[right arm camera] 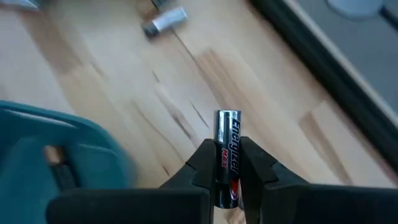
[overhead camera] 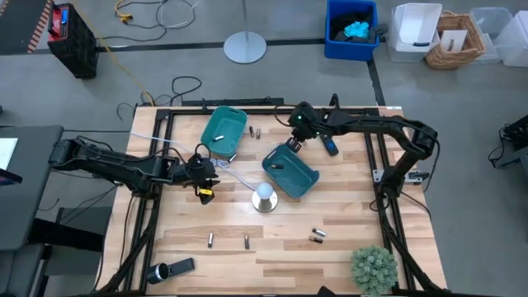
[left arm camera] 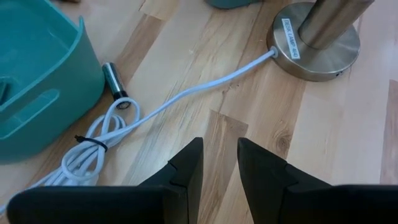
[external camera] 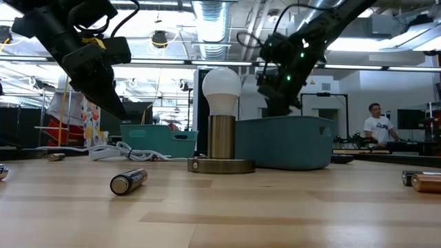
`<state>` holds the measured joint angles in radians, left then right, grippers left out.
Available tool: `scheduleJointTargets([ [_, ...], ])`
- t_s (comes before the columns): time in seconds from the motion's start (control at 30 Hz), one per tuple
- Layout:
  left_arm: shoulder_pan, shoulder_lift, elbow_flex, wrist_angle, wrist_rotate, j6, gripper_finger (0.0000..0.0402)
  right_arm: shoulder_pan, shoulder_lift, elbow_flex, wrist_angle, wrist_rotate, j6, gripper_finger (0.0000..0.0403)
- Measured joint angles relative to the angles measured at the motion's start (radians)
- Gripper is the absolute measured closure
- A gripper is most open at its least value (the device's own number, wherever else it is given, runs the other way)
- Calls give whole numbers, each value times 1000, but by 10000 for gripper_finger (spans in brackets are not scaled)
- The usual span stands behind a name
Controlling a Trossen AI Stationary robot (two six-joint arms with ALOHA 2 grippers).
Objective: Sort batteries
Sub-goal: Put the silver battery into the green bin
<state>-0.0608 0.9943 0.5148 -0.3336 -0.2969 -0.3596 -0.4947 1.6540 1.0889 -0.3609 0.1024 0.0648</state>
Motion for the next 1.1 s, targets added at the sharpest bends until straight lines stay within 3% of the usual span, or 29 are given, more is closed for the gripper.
scheduleJointTargets([
  [0.17, 0, -11, 0, 84, -45, 24, 308, 51, -14, 42, 30, -3, -10, 349],
  [0.37, 0, -76, 0, 163, -56, 79, 308, 127, 52, 183, 49, -13, -23, 349],
  [0.7, -24, -251, 0, 84, -88, 100, 308, 203, 313, 533, 55, -26, -64, 349],
  [1.1, -88, -389, -1, 13, -145, 97, 308, 217, 596, 903, 52, -30, -65, 349],
])
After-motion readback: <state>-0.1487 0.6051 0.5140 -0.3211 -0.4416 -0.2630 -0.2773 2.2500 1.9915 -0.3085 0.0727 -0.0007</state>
